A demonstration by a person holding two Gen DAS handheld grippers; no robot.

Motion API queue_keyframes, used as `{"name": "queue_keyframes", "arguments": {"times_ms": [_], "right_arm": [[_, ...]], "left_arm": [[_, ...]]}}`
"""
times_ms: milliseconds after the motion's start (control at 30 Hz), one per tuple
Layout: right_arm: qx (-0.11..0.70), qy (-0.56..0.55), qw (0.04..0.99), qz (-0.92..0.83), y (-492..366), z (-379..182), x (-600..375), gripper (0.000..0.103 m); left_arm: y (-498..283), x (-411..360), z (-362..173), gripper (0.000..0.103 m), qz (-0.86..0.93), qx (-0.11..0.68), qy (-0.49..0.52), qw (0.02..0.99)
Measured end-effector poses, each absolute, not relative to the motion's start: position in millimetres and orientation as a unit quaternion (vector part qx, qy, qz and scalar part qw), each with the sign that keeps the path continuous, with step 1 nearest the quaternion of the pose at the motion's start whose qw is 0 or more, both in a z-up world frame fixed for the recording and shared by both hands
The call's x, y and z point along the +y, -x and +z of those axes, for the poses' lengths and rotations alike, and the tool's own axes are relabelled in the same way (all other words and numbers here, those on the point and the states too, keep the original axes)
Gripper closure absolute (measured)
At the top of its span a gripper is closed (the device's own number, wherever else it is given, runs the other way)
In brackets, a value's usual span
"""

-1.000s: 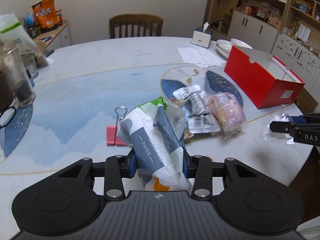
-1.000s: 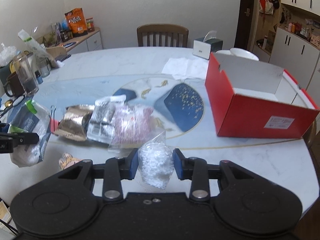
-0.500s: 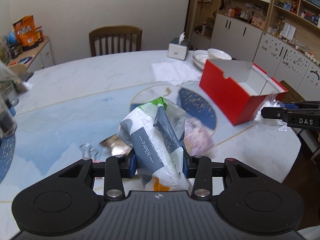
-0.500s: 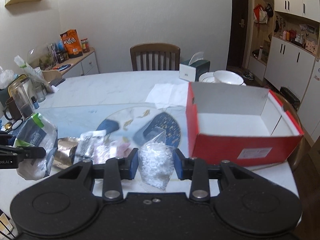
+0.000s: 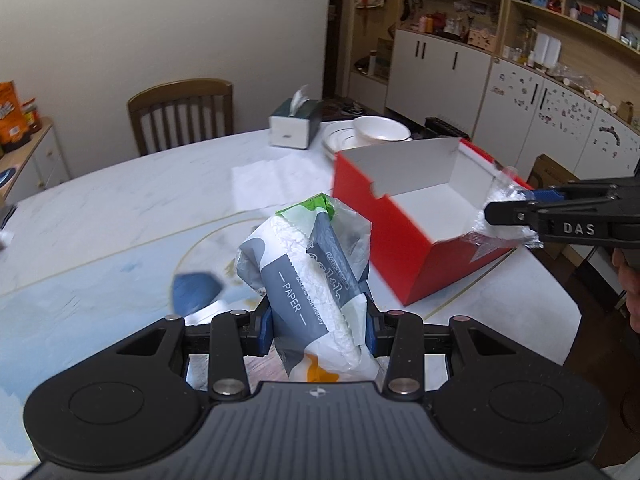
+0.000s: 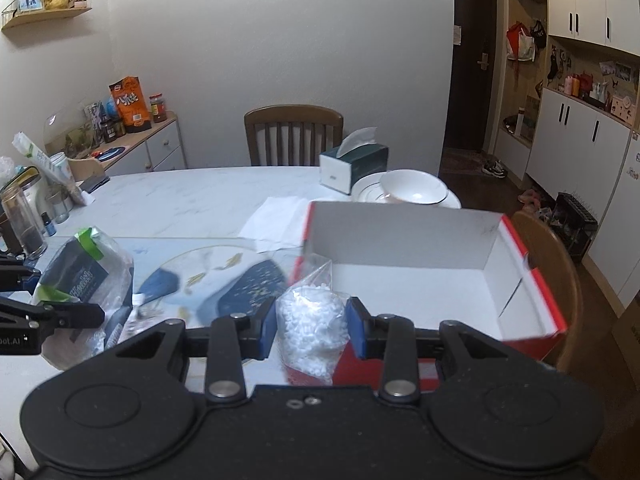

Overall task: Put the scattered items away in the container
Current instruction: 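Carry the tissue pack and bead bag over the red box with both tools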

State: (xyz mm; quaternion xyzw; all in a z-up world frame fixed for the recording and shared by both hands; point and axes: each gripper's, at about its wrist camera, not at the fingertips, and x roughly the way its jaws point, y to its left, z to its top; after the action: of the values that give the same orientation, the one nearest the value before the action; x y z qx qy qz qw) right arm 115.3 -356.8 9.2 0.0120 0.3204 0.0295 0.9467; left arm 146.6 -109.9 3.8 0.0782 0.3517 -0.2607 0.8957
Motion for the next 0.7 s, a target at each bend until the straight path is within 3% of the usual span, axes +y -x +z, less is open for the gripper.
{"name": "queue_keyframes", "arguments": {"times_ms": [700], "right_arm": [[0.343,-0.023,0.939,0.021,-170.6,-10.6,-464.8,0.068]], "left_arm": [[-200.5,-262.7,6.7,0.063,-0.305,0.343,-0.131,0.879]]}}
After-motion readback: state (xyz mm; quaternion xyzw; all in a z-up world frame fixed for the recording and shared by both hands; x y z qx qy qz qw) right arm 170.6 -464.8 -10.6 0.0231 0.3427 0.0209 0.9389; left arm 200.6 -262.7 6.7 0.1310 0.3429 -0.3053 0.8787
